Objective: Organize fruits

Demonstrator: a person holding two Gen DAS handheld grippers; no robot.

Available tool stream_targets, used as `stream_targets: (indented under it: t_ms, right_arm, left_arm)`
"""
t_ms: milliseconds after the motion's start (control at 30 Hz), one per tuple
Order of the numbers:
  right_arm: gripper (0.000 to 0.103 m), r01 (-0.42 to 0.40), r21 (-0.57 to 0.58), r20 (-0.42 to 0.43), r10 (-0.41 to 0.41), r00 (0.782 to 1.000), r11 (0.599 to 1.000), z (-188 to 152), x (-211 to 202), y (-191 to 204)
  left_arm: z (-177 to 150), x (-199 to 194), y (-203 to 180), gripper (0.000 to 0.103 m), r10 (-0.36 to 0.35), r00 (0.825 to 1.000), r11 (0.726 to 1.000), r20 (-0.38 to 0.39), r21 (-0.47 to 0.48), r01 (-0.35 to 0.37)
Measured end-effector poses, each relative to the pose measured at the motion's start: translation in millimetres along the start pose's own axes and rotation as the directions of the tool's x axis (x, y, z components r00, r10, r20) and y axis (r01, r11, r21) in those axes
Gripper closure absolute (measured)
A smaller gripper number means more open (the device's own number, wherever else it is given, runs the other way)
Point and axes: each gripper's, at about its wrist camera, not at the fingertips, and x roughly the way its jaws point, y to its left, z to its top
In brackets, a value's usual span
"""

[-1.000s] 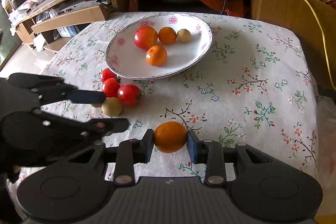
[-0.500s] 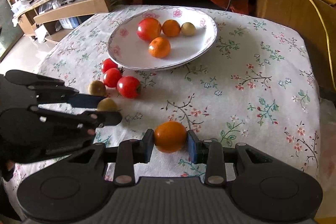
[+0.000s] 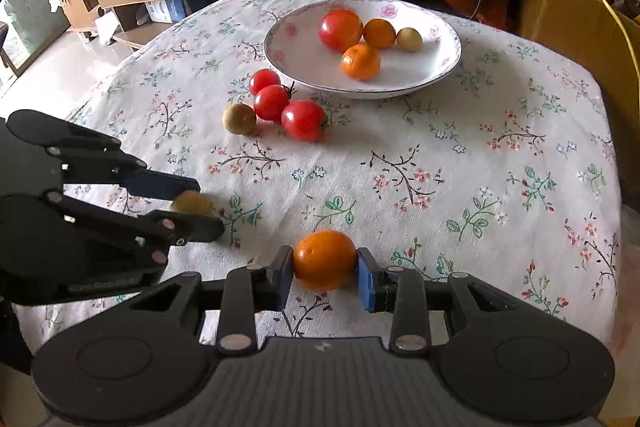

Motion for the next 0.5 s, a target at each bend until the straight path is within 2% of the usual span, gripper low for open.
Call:
stream_targets:
  t_ms: [100, 167, 267, 367, 500]
  right_arm:
    - [0.068, 0.0, 0.001, 0.002, 0.0, 1.0, 1.0, -0.2, -0.2, 0.5]
    - [0.067, -0.006, -0.005, 0.002, 0.006, 1.0, 1.0, -0.4, -0.1, 0.0]
    - [0.065, -0.015, 0.002, 0.005, 0.015, 1.0, 1.0, -1.2, -0.3, -1.9]
    - [0.058, -0.025, -0.009, 0.003, 0.025, 1.0, 1.0, -1.5, -1.4, -2.3]
    - [0.057, -0.019, -0.014, -0.001, 0.019, 1.0, 1.0, -2.5, -2.3, -2.5]
  left_arm:
    - [-1.5, -0.2, -3.6, 0.058, 0.01, 1.0, 1.0, 0.004, 0.023, -0.01]
    - [-2.9, -0.3, -4.2, 0.047, 0.005, 1.0, 1.0, 0.006, 0.031, -0.005]
    - [-4.8, -1.1, -1.3, 0.043, 0.004, 1.0, 1.0, 0.005, 0.024, -0.004]
    - [-7.9, -3.3, 0.4, 0.037, 0.0, 1.0, 1.0, 0.007, 0.014, 0.0]
    - [-9.0, -2.7, -4.0, 0.035, 0.013, 1.0, 1.0, 0.006, 0.027, -0.013]
